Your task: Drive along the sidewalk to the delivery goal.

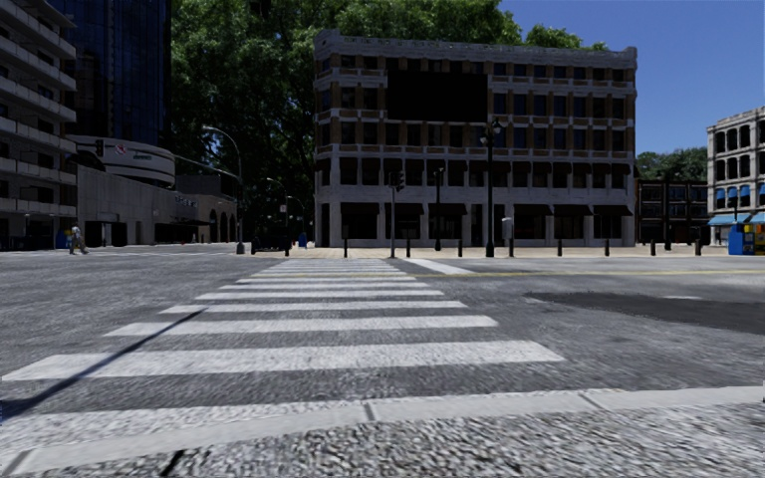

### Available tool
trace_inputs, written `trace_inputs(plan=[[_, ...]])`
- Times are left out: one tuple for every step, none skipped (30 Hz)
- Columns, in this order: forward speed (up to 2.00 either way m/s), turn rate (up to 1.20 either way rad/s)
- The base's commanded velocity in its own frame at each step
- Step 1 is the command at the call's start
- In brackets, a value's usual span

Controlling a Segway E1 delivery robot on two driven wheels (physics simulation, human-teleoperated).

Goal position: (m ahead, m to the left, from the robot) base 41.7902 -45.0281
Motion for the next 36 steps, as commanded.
trace_inputs(plan=[[1.99,0.0],[1.99,0.0],[1.99,0.0],[1.99,0.0],[1.99,0.0],[1.99,0.0],[1.99,0.0],[1.99,0.0],[1.99,0.0],[1.99,0.0],[1.99,0.0],[1.99,0.0],[1.99,0.0],[1.99,0.0],[1.99,0.0],[1.99,0.0],[1.99,0.0],[1.94,0.0],[1.78,0.0],[1.78,0.0],[1.62,0.0],[1.45,0.0],[1.37,0.0],[1.37,0.0],[1.34,0.0],[1.33,0.0],[1.33,0.0],[1.33,0.0],[1.32,0.0],[1.32,0.0],[1.32,0.0],[1.32,0.0],[1.32,0.0],[1.32,0.0],[1.32,0.0],[1.35,0.0]])
